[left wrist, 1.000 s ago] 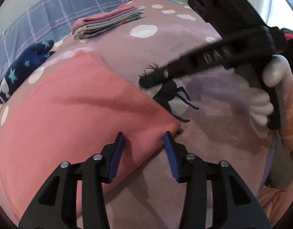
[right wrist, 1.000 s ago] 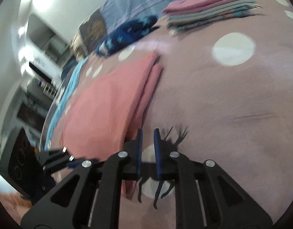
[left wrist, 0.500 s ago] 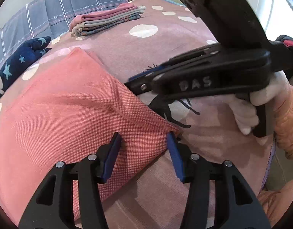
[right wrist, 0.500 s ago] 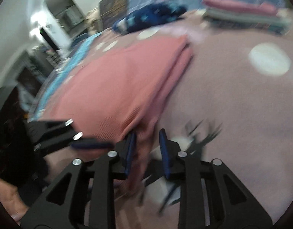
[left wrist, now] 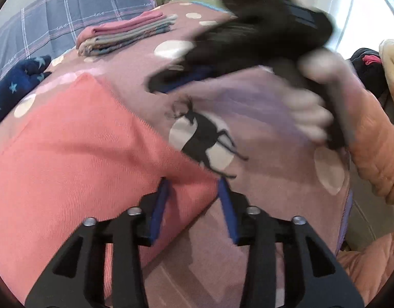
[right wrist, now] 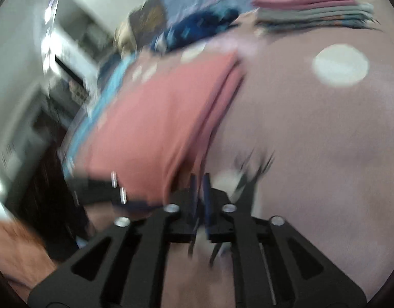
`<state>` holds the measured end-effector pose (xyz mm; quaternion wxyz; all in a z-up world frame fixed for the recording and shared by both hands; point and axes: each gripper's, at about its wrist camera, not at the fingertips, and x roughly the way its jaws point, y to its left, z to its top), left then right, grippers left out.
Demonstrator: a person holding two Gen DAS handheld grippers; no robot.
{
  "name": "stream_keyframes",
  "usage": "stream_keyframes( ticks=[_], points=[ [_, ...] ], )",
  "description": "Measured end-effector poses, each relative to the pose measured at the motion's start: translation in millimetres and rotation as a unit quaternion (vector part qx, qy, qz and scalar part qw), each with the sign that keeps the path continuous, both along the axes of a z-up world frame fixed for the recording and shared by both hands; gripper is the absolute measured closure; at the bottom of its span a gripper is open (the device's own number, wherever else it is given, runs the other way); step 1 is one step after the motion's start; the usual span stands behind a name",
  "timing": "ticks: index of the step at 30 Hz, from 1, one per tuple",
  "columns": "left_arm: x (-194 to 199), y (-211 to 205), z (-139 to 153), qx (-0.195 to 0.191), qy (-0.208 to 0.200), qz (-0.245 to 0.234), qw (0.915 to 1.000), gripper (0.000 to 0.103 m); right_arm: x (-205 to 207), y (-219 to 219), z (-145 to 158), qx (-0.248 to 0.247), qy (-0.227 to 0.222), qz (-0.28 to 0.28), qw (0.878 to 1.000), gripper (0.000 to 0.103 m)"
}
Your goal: Fold small clothes
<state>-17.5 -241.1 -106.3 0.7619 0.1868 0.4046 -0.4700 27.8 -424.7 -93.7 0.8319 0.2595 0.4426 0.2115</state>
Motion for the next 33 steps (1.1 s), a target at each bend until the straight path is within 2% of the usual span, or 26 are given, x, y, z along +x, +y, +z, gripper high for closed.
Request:
stream_keyframes(
  ticks=[2, 5, 7, 9, 11, 12, 13, 14, 16, 18, 20, 22, 25, 27, 29, 30, 32, 33],
  points=[
    [-1.6, -5.1, -0.5, 0.003, -0.004, -0.004, 1.0, 0.059, 26.8, -9.0, -1.7, -0.002, 0.016, -0.017, 1.0, 0.079],
    [-3.3, -11.2, -11.1, 0.021, -0.007, 0.0, 0.9998, 0.059, 71.2, -10.7, -12.4, 0.028, 0.053, -0.016, 0.998, 0.079],
    [-5.8, -10.0, -11.9, 0.017, -0.01, 0.001, 0.9998, 0.059, 91.1, -2.3, -18.4, 0.01, 0.068, -0.011, 0.998, 0.079],
    [-6.6, -9.3, -12.9, 0.015, -0.01, 0.001, 0.9998, 0.059, 102.6, 4.0, -21.1, -0.003, 0.07, -0.008, 0.997, 0.079],
    [-8.3, -8.8, -14.2, 0.013, -0.013, 0.0, 0.9998, 0.06, 112.1, 7.7, -21.0, 0.004, 0.067, -0.003, 0.998, 0.075],
    [-9.4, -9.3, -15.0, 0.012, -0.014, -0.002, 0.9998, 0.062, 114.2, 9.7, -21.3, 0.004, 0.066, -0.001, 0.998, 0.075],
    [-11.6, -7.6, -14.9, 0.009, -0.016, -0.006, 0.9998, 0.069, 118.1, 12.2, -21.4, -0.002, 0.063, -0.003, 0.998, 0.09],
    [-12.4, -5.6, -15.1, 0.003, -0.012, -0.011, 0.9999, 0.073, 119.7, 16.7, -18.6, -0.008, 0.058, -0.011, 0.998, 0.099],
    [-10.9, 1.1, -16.0, -0.019, 0.005, -0.021, 0.9996, 0.074, 112.3, 14.1, -4.2, 0.004, 0.016, -0.026, 1.0, 0.099],
    [-4.2, 7.2, -18.4, -0.039, 0.034, -0.021, 0.9984, 0.074, 107.2, 18.6, 10.9, -0.012, -0.023, -0.029, 0.999, 0.1],
    [-2.3, 8.6, -19.2, -0.044, 0.043, -0.022, 0.9979, 0.074, 114.4, 26.0, 5.9, -0.048, -0.022, -0.024, 0.998, 0.1],
    [-4.5, 8.8, -20.0, -0.044, 0.041, -0.023, 0.9979, 0.074, 128.2, 26.1, -22.5, -0.078, 0.004, -0.027, 0.997, 0.1],
    [-6.6, 10.1, -20.3, -0.045, 0.042, -0.026, 0.9978, 0.074, 131.2, 8.7, -35.2, -0.007, 0.02, -0.034, 0.999, 0.1],
    [-7.0, 10.8, -20.6, -0.046, 0.043, -0.027, 0.9976, 0.073, 128.5, 3.3, -27.1, -0.015, 0.014, -0.053, 0.998, 0.099],
    [-8.0, 11.4, -21.0, -0.047, 0.041, -0.028, 0.9976, 0.072, 121.6, -3.8, -13.0, -0.055, -0.005, -0.082, 0.995, 0.097],
    [-6.0, 9.5, -21.0, -0.047, 0.041, -0.029, 0.9976, 0.07, 118.3, -7.9, -8.5, -0.049, -0.01, -0.086, 0.995, 0.097],
    [-7.2, 6.6, -19.9, -0.046, 0.04, -0.035, 0.9976, 0.065, 112.0, -10.5, -2.2, -0.002, -0.013, -0.063, 0.998, 0.097],
    [-8.7, 5.6, -19.8, -0.044, 0.037, -0.037, 0.9976, 0.063, 111.0, -8.5, -0.1, 0.004, -0.011, -0.052, 0.999, 0.093]
  ],
)
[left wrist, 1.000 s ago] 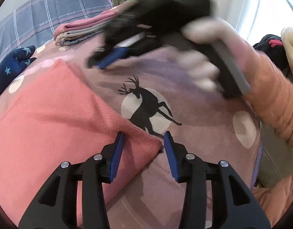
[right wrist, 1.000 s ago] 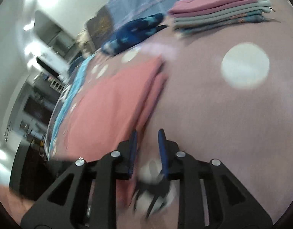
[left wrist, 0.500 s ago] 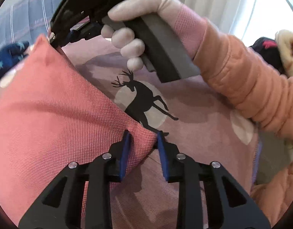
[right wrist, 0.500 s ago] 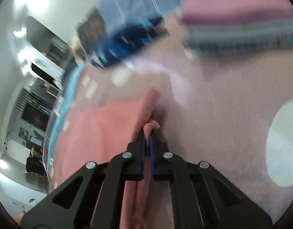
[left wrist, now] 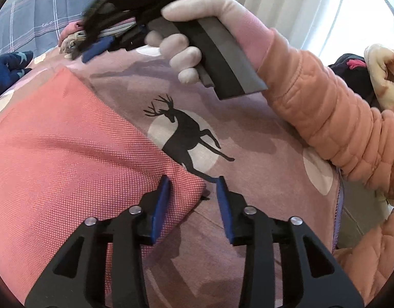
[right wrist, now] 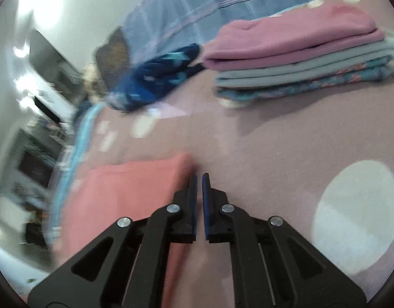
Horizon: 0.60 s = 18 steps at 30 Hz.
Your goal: Fold small clothes
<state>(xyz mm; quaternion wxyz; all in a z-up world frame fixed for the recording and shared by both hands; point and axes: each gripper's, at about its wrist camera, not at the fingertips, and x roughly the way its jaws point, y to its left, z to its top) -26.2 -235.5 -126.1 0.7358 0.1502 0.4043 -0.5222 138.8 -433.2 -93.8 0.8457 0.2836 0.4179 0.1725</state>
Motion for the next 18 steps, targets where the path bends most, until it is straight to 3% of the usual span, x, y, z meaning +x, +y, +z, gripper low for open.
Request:
stream_keyframes(
  ticks=[1, 3, 6, 9, 13, 14, 15, 18],
  points=[
    [-2.5, -1.3, 0.2, 0.002, -0.005, -0.004, 1.0, 0.06, 0.1, 4.0, 2.1, -0.009, 0.005, 0.007, 1.0, 0.073],
    [-7.6, -2.9, 0.5, 0.008, -0.014, -0.008, 0.9998, 0.057, 5.2, 10.0, 1.2, -0.026, 0.018, 0.009, 0.999, 0.044],
    [-11.0, -3.3, 0.8, 0.01, -0.019, -0.007, 0.9997, 0.057, 28.1, 18.3, -11.5, -0.02, 0.045, 0.015, 0.999, 0.048],
    [-13.4, -2.6, 1.0, 0.009, -0.02, -0.006, 0.9997, 0.057, 42.5, 26.8, -18.9, -0.016, 0.056, 0.018, 0.998, 0.1],
    [-16.8, -1.4, 1.1, 0.006, -0.018, -0.006, 0.9998, 0.057, 33.3, 26.4, 2.8, -0.107, -0.006, -0.032, 0.994, 0.102],
    [-19.4, -0.1, 1.4, 0.004, -0.015, -0.005, 0.9999, 0.057, 38.5, 26.0, -4.4, -0.13, 0.001, -0.029, 0.991, 0.102],
    [-16.5, -0.5, 0.4, 0.002, -0.012, -0.006, 0.9999, 0.057, 43.6, 23.9, -21.9, -0.131, 0.023, -0.022, 0.991, 0.102],
    [-16.1, 0.1, 0.3, -0.002, -0.008, -0.006, 1.0, 0.057, 40.1, 15.2, -26.2, -0.094, 0.005, -0.014, 0.995, 0.099]
  ],
)
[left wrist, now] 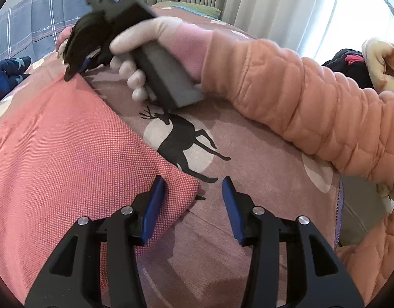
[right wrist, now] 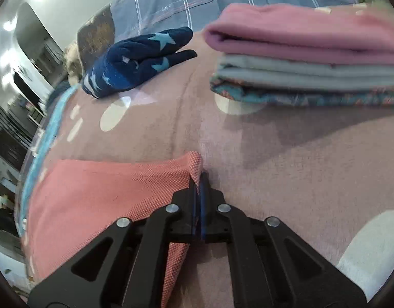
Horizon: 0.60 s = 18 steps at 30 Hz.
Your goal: Fold small clothes
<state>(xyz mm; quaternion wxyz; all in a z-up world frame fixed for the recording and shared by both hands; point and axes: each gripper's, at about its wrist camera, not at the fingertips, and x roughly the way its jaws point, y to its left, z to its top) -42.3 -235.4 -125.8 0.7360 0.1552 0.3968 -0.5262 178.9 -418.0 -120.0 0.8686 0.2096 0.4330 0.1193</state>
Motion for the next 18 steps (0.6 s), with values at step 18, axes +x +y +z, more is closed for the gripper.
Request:
stream_keyframes(
  ticks=[18],
  points=[
    [45.4, 164.0, 20.9, 0.022, -0.047, 0.297, 0.9534, 0.057, -200.6, 29.8, 21.1, 0.132, -0.001, 0.117, 0.984, 0.086]
  ],
)
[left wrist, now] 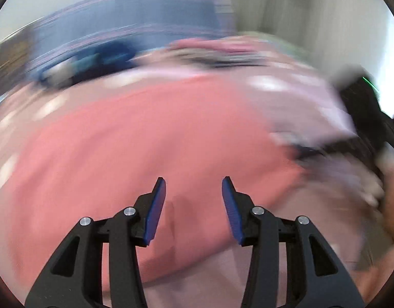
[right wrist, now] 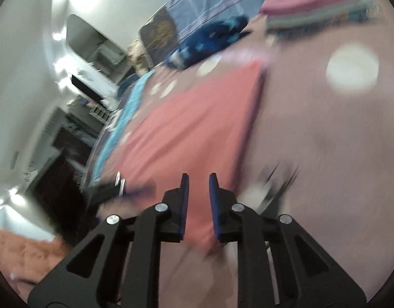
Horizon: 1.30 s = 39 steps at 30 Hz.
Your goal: Fold small clothes
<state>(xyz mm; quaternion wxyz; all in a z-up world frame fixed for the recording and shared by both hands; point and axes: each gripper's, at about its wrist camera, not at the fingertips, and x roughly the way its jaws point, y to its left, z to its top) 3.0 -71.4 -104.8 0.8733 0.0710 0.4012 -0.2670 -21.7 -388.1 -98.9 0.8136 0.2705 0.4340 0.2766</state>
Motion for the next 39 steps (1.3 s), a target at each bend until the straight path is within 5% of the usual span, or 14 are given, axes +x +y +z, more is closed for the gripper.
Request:
stream_keyframes(
  ticks=[2, 4, 12, 13, 16, 26, 34, 39],
  points=[
    [9.7, 42.0, -9.0, 0.012, 0.017, 0.078, 0.9967, 0.057, -6.2, 20.4, -18.4, -0.078, 0.034, -0.001, 0.996, 0.09],
    [4.0, 91.0, -7.1, -0.021, 0.021, 0.138, 0.99, 0.057, -11.3, 24.4, -14.1, -0.093, 0.02, -0.011, 0.995, 0.092],
    [-12.4, 172.4, -3.8, -0.076, -0.002, 0.224, 0.9717, 0.057, 12.1, 61.4, 61.3, -0.157, -0.035, -0.023, 0.987, 0.077],
    [-14.2, 181.5, -5.1, -0.086, -0.001, 0.223, 0.9711, 0.057, 22.0, 76.7, 67.6, -0.166, -0.04, -0.014, 0.985, 0.076],
    [-14.9, 183.8, -10.8, -0.107, -0.003, 0.192, 0.9755, 0.081, 52.7, 130.9, 73.5, -0.188, -0.053, 0.02, 0.98, 0.076],
    [-1.3, 197.3, -23.9, -0.153, 0.018, 0.144, 0.9776, 0.077, 130.9, 288.2, 79.1, -0.215, -0.064, 0.126, 0.966, 0.076],
    [22.5, 216.3, -32.9, -0.189, 0.049, 0.16, 0.9677, 0.077, 204.0, 378.3, 74.8, -0.286, -0.066, 0.174, 0.94, 0.075],
    [47.8, 210.7, -39.2, -0.193, 0.079, 0.128, 0.9695, 0.077, 236.4, 414.6, 59.8, -0.322, -0.056, 0.2, 0.924, 0.075]
  ],
)
